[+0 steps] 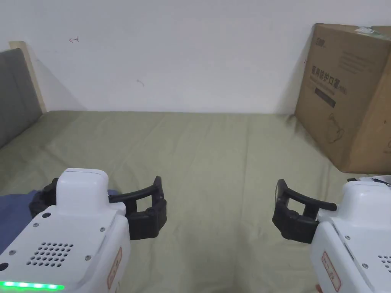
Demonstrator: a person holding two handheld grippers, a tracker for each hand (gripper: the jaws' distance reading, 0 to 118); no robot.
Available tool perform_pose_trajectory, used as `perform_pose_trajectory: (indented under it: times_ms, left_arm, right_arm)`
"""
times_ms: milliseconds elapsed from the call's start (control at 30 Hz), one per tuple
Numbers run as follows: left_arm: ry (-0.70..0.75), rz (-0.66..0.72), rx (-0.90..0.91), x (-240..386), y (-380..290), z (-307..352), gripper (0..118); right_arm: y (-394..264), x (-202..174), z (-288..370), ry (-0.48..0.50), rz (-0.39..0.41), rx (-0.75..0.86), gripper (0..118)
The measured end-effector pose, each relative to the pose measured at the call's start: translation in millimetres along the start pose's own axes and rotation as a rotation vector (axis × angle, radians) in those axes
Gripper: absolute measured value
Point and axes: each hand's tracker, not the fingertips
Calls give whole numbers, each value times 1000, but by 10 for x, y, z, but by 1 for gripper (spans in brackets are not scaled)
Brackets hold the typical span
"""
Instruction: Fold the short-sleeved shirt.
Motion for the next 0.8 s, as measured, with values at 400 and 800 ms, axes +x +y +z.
perform_pose_trajectory:
  times_ms: [400,800]
  left_arm:
    - [-142,504,-24,-304,-167,-91,118]
    - [-6,1081,-140,-677,-688,-259,118]
  right_arm:
    - [29,-360,-81,-84,406,25,118]
    - [-339,-861,-153,158,948,-43,118]
